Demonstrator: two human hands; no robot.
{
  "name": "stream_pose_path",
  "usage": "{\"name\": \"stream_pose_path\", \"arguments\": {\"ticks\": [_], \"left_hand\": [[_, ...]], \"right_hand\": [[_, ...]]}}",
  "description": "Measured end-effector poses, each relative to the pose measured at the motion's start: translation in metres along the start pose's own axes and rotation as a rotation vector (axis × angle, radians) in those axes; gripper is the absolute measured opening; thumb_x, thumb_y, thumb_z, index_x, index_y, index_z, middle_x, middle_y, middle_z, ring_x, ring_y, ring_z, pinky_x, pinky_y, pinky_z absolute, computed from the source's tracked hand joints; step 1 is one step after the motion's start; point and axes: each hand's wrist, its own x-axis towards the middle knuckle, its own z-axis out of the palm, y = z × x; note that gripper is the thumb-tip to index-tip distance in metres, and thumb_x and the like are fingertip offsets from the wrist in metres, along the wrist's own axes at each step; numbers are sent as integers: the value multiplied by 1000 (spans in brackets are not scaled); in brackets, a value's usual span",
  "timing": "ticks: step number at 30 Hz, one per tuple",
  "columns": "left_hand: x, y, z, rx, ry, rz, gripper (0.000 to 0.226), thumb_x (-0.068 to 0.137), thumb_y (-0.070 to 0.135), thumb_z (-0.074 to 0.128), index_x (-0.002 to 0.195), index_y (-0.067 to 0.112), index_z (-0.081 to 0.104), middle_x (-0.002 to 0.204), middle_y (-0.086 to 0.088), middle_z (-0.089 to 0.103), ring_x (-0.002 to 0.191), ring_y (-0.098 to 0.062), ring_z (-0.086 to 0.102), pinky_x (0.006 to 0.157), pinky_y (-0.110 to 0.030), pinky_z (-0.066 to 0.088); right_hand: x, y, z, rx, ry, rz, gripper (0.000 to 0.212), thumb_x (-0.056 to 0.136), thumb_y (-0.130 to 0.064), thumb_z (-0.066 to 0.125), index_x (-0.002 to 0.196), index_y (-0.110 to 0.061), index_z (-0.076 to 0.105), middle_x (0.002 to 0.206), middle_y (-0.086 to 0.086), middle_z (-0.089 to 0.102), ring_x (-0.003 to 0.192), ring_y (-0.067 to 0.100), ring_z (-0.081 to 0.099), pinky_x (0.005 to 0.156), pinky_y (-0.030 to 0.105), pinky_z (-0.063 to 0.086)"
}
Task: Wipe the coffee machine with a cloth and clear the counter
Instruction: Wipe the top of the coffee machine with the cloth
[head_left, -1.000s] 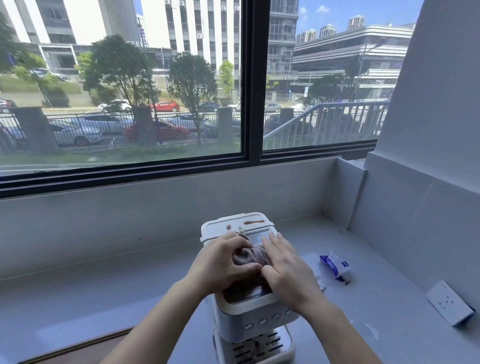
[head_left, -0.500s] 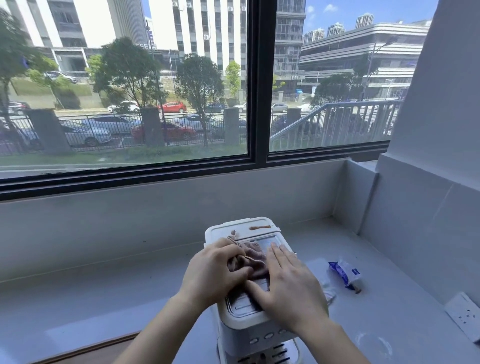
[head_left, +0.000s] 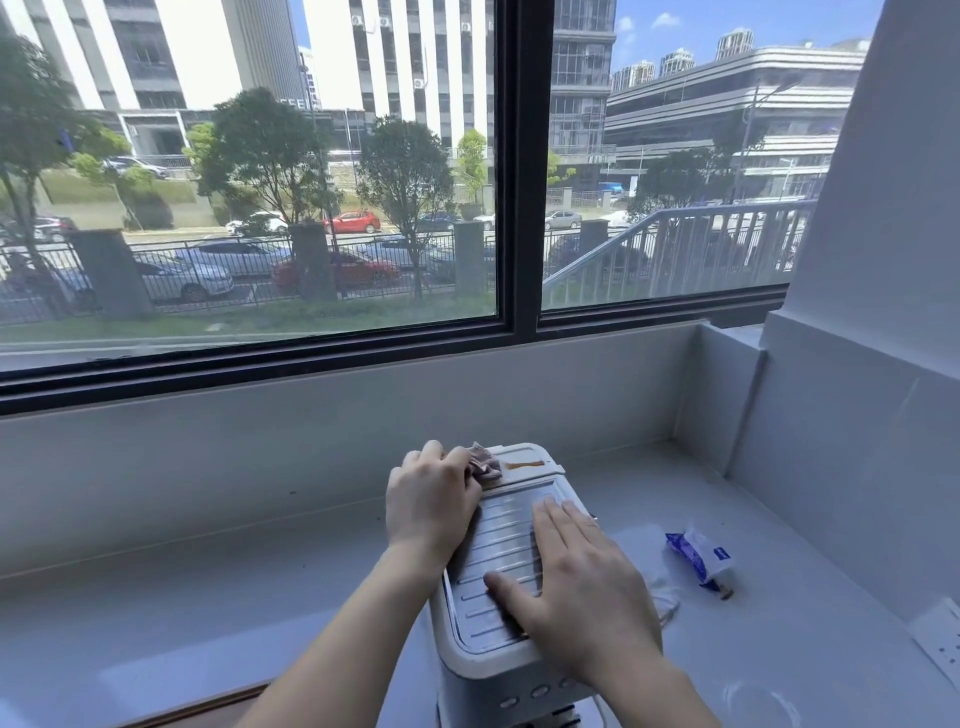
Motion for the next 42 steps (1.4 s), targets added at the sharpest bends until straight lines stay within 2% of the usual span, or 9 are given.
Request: {"name": "stream_pose_path", "arguments": {"ticks": [4, 8, 16, 19, 25, 31, 35, 40, 42], "left_hand": [[-4, -7, 2, 35, 54, -61, 11, 84, 30, 54, 85, 21, 61, 89, -2, 57, 88, -28, 51, 69, -36, 44], [24, -5, -5, 57, -43, -99, 16, 87, 27, 52, 94, 19, 64, 99, -4, 58, 97, -29, 51, 77, -37, 46], [-11, -23, -6, -18, -30, 150, 19, 79, 27, 57, 93, 25, 69, 92, 4, 60, 90, -25, 51, 80, -39, 47], [-6, -15, -4, -98, -59, 126, 16, 81, 24, 57, 93, 20, 68, 96, 1, 62, 93, -27, 53, 81, -38, 47], [20, 34, 6, -238, -179, 203, 47, 85, 20, 55, 130, 34, 59, 128, 6, 61, 116, -22, 55, 93, -33, 46], [15, 9, -2, 56, -203, 196, 26, 84, 29, 51, 101, 25, 70, 106, 3, 64, 102, -24, 60, 78, -35, 51], [7, -6, -3, 95, -108, 71, 25, 83, 25, 50, 105, 26, 64, 101, 1, 64, 98, -27, 60, 74, -35, 47], [18, 28, 5, -146, -165, 195, 50, 87, 16, 49, 131, 40, 57, 123, 1, 62, 113, -27, 54, 91, -34, 44], [25, 40, 5, -147, -251, 282, 45, 90, 18, 48, 126, 42, 61, 123, 1, 60, 115, -26, 52, 94, -33, 45]], "right_hand": [[0, -1, -1, 1, 1, -6, 102, 77, -84, 14, 157, -21, 17, 165, -2, 18, 152, 12, 9, 120, 27, 0], [0, -1, -3, 4, -9, -17, 100, 79, -83, 14, 157, -20, 17, 166, -2, 15, 152, 12, 7, 121, 29, 2], [1, -1, 1, 19, 15, 0, 102, 76, -84, 15, 156, -20, 24, 163, -1, 24, 151, 14, 15, 119, 28, 2], [2, -2, 2, -1, 21, -5, 99, 77, -82, 16, 154, -21, 27, 163, -1, 26, 151, 14, 15, 120, 28, 5], [0, -2, -1, 12, 5, -2, 99, 78, -82, 15, 155, -21, 26, 164, -1, 22, 151, 12, 13, 121, 29, 7], [-2, -2, -3, 25, 4, -1, 95, 79, -80, 19, 153, -22, 30, 162, -1, 27, 150, 13, 16, 120, 27, 7], [-1, -3, -3, 31, 15, 6, 90, 80, -78, 23, 150, -24, 36, 160, 1, 33, 149, 16, 21, 120, 30, 13], [0, -3, -2, 22, 2, -8, 90, 80, -77, 20, 153, -26, 31, 162, 1, 28, 150, 16, 19, 121, 30, 9], [0, -2, -2, 27, 1, -10, 91, 80, -78, 19, 154, -26, 27, 163, 1, 26, 151, 15, 17, 121, 31, 9]]}}
